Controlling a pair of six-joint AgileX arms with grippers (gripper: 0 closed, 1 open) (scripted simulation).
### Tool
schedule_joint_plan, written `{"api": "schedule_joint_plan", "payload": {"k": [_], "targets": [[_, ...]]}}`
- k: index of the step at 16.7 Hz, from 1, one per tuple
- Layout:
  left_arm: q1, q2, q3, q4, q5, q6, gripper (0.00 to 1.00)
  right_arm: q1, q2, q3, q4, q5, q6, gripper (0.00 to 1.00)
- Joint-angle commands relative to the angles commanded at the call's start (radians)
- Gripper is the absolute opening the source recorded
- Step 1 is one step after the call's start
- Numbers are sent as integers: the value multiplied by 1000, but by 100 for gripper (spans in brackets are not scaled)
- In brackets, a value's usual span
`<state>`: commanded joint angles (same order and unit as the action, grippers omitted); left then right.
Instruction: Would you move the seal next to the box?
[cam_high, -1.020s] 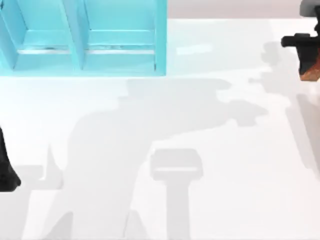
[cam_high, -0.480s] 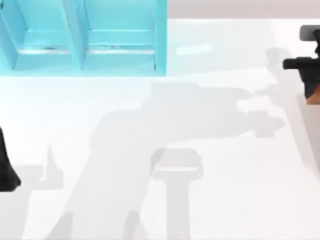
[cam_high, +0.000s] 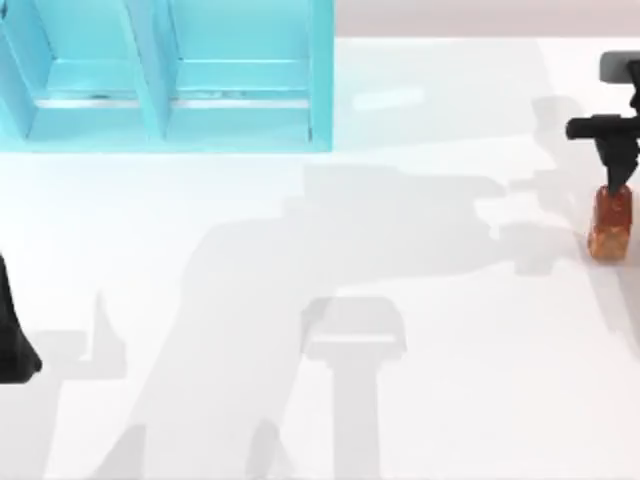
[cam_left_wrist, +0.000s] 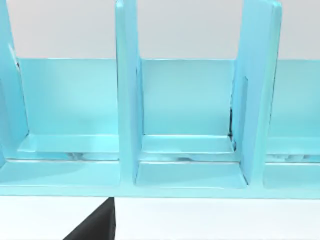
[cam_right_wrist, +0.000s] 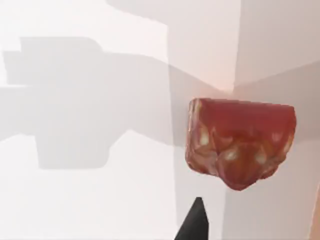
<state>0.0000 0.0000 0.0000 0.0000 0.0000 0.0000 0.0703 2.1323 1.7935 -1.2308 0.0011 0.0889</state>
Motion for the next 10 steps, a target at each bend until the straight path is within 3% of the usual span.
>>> {"api": "schedule_joint_plan", "payload": {"k": [4, 10], "targets": [[0, 0, 0, 0, 0, 0, 100, 0, 0, 0, 0, 0, 0, 98], [0, 0, 0, 0, 0, 0, 100, 0, 0, 0, 0, 0, 0, 100]]}}
